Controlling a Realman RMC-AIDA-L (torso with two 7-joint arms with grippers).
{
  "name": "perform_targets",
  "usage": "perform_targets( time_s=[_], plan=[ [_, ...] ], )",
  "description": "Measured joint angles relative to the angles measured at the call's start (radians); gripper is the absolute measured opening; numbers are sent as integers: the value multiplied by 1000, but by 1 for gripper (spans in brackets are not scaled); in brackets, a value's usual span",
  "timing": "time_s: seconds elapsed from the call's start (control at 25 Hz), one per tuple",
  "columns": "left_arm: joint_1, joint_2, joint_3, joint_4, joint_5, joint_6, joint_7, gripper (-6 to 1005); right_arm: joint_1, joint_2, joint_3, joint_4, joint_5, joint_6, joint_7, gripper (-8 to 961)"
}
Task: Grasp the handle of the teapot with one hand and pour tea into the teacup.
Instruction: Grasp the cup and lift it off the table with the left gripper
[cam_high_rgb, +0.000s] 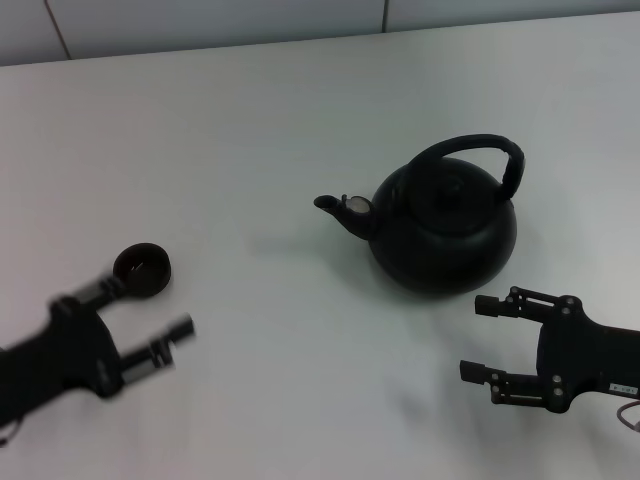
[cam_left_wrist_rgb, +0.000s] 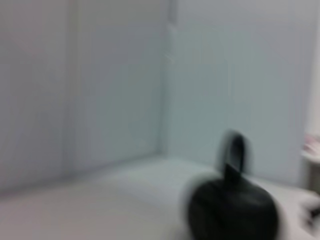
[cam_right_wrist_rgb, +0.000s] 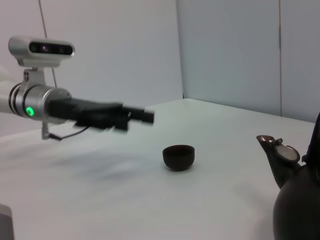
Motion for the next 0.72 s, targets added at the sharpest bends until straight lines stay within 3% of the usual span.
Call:
perform_targets(
  time_s=[0.16, 0.28, 0.72],
  plan=[
    [16, -3, -161, -65, -95, -31, 110, 736, 4, 0, 0, -4, 0, -1, 0, 771],
    [21, -2, -191, -86, -99, -38, 153, 737, 8, 1, 0, -4, 0, -2, 2, 771],
    [27, -6, -183, -102, -91, -107, 238, 743, 25, 2, 0, -2, 0, 7, 4, 770]
  ],
)
